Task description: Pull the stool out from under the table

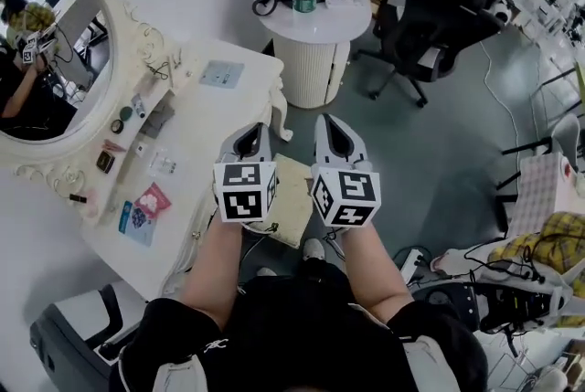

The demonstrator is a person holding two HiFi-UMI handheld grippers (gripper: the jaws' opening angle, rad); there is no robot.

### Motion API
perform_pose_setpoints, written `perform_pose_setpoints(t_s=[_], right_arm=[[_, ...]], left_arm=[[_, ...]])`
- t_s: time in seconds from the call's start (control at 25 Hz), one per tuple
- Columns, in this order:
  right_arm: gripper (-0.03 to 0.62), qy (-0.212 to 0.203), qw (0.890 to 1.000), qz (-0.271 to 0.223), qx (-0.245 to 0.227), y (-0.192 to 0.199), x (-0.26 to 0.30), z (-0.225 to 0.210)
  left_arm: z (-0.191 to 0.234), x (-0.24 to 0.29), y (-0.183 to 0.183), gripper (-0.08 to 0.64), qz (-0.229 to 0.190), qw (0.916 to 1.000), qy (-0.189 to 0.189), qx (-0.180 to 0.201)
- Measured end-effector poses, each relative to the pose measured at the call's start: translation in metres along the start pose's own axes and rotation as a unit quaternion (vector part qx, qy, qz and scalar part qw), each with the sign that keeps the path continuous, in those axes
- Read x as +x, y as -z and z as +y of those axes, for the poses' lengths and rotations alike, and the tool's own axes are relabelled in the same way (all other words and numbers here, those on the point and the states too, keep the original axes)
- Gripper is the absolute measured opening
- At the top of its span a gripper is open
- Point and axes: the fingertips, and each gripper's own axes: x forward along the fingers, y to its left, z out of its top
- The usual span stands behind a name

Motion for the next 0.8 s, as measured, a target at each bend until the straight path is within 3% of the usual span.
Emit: perform_pose_setpoints(t_s=[0.24, 0.52, 0.8], right_arm=[[0.008, -0.033, 0.998, -0.039, -0.027, -0.047, -0.005, 0.045], [0.008, -0.079, 0.994, -0.059, -0.051, -0.066, -0.007, 0.085], [0.008, -0.094, 0.992, -0.059, -0.059, -0.066, -0.01, 0.106]], left_arm=[[0.021, -0.04, -0.03, 0.002, -0.035, 0.9991, -0.025, -0.003], [0.04, -0.07, -0.051, 0.001, -0.076, 0.9959, -0.049, 0.0], [0.052, -0.087, -0.049, 0.001, -0.083, 0.995, -0.054, -0.013]])
